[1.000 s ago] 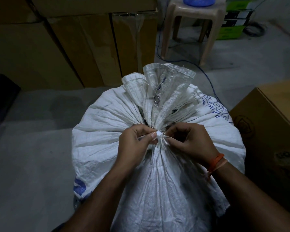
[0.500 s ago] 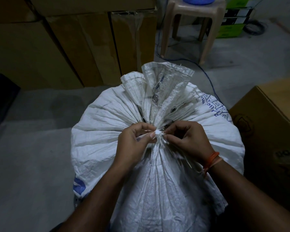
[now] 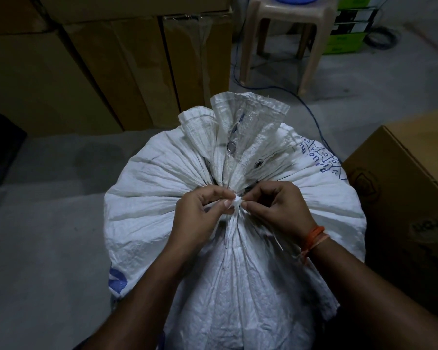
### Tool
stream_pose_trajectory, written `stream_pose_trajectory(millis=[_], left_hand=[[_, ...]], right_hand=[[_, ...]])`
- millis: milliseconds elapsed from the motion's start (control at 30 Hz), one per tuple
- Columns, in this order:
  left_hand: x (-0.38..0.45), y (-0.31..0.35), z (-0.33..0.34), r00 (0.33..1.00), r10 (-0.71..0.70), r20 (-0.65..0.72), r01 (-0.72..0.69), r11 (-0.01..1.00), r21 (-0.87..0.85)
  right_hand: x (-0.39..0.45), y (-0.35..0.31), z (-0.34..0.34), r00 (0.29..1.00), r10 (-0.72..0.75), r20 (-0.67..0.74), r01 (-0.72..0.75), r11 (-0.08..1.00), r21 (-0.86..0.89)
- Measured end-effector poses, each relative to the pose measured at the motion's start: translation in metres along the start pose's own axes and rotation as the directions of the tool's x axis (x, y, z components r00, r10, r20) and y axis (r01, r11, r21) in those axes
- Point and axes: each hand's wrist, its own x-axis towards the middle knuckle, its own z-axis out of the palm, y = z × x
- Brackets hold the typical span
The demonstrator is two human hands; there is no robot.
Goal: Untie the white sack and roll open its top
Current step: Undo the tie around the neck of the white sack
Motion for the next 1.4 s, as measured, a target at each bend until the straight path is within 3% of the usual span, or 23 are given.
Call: stream_pose_trajectory(millis=[367,567,1400], left_hand=[[0.001,-0.002,0.0,1.0,0.02,-0.001,-0.02,1.0,-0.008],[0.002,-0.003,-0.001,0.999,0.042,-0.012,-0.042,0.999,0.011],[0.001,-0.004,0.001,1.0,0.019,-0.011,-0.019,1.0,0.013]], right_hand=[[0.002,-0.01,-0.019,0.992,-0.06,0.108,0.071,0.992,-0.102],[0.001,-0.008,-0.015,0.994,-0.089,0.056,0.095,0.989,-0.11],[0.002,-0.005,-0.01,0.996,-0.022,0.086,0.032,0.993,-0.112]])
